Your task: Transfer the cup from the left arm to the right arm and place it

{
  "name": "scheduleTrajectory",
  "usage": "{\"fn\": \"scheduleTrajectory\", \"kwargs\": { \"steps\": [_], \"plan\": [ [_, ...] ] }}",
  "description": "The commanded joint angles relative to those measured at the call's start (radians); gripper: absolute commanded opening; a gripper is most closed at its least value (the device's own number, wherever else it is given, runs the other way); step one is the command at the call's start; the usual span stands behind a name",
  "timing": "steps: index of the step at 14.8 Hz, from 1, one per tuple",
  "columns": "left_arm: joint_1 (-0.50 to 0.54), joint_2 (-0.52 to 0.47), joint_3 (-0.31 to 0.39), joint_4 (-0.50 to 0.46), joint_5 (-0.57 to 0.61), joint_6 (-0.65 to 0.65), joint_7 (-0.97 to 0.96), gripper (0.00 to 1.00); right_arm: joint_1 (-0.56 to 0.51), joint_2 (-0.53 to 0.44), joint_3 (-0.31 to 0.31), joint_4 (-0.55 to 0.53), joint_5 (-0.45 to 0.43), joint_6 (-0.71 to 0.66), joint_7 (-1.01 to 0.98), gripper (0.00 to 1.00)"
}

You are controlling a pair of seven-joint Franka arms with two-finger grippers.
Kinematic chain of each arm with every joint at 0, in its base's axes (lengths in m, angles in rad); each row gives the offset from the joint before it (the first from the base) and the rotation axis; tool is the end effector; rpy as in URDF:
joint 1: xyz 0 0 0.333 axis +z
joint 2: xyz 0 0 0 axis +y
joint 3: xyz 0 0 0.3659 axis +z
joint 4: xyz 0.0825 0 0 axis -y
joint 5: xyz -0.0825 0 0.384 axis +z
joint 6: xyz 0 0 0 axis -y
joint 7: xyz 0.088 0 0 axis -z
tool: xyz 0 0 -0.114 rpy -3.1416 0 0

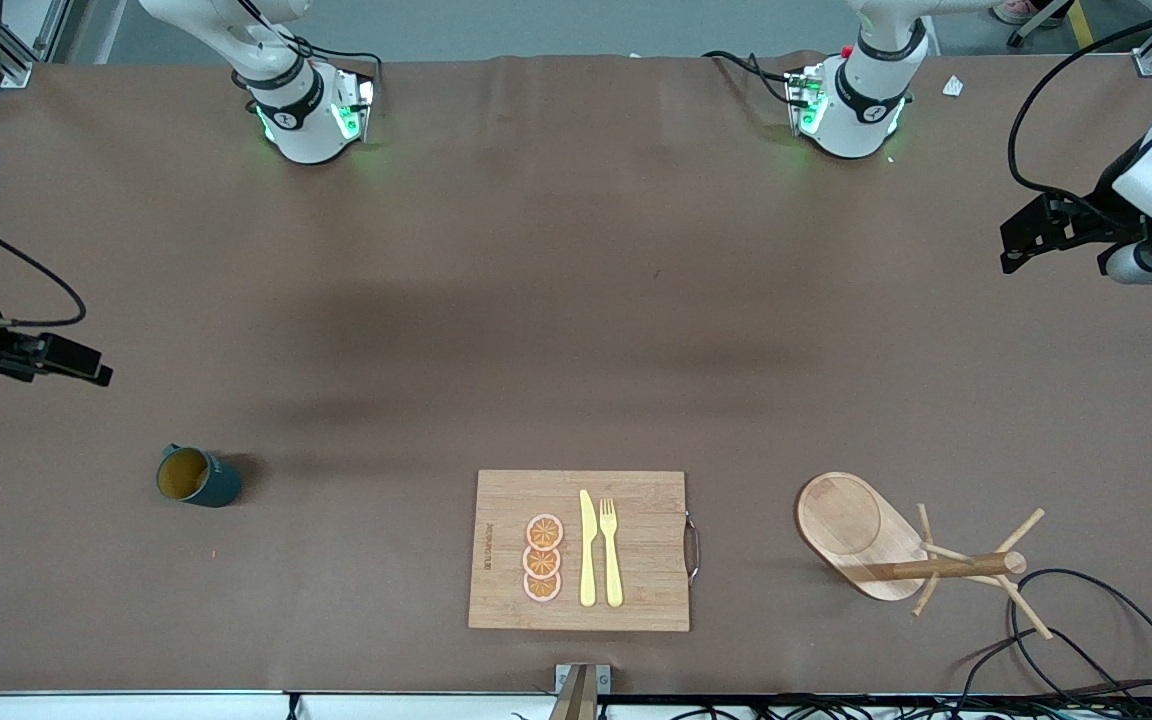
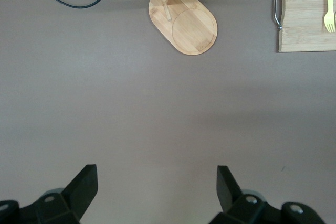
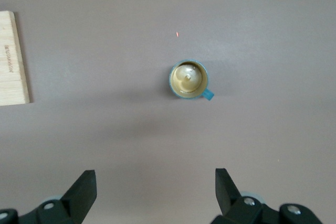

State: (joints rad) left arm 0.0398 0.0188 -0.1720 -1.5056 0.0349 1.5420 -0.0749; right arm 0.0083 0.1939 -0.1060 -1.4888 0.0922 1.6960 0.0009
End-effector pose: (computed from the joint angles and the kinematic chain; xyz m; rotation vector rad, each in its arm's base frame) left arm 0.5548 -0.0685 0.6853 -3.1106 0.0870 -0.0328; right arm 0.6301 -0.0455 0.6033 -3.0667 0.1647 -0.0274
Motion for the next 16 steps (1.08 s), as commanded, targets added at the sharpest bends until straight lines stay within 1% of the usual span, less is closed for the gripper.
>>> {"fn": "scheduleTrajectory", "kwargs": {
  "steps": [1, 2, 4, 6, 11, 12, 13, 15, 16],
  "plan": [
    [-0.003, 0.003, -0.003, 0.008, 0.011, 0.003, 0.009, 1.00, 0.028, -0.149, 0.008, -0.106, -0.012, 0.010, 0.036, 1.00],
    [-0.003, 0.003, -0.003, 0.008, 0.011, 0.000, 0.009, 1.00, 0.032, -0.174, 0.008, -0.108, -0.015, 0.013, 0.036, 1.00],
    [-0.003, 0.003, -0.006, 0.008, 0.011, -0.002, 0.009, 1.00, 0.032, -0.223, 0.008, -0.108, -0.051, -0.001, 0.039, 1.00],
    [-0.003, 0.003, -0.006, 0.008, 0.011, -0.002, 0.009, 1.00, 0.030, -0.247, 0.006, -0.107, -0.051, -0.060, 0.039, 1.00],
    [-0.004, 0.004, -0.007, 0.008, 0.013, -0.005, 0.007, 1.00, 0.013, -0.243, 0.002, -0.099, -0.068, -0.070, 0.028, 1.00],
    [-0.003, 0.004, -0.007, 0.008, 0.013, -0.005, 0.007, 1.00, 0.012, -0.241, 0.002, -0.097, -0.080, -0.070, 0.027, 1.00],
    [-0.003, 0.004, -0.009, 0.005, 0.011, -0.005, 0.004, 1.00, 0.013, -0.240, 0.006, -0.081, -0.121, -0.071, 0.027, 1.00],
    [-0.001, 0.001, -0.023, 0.002, 0.011, -0.005, -0.003, 1.00, 0.015, -0.240, 0.008, -0.074, -0.127, -0.114, 0.027, 1.00],
    [0.003, -0.002, -0.030, -0.004, 0.011, -0.005, -0.008, 1.00, 0.016, -0.238, 0.008, -0.071, -0.126, -0.113, 0.025, 1.00]
  ]
}}
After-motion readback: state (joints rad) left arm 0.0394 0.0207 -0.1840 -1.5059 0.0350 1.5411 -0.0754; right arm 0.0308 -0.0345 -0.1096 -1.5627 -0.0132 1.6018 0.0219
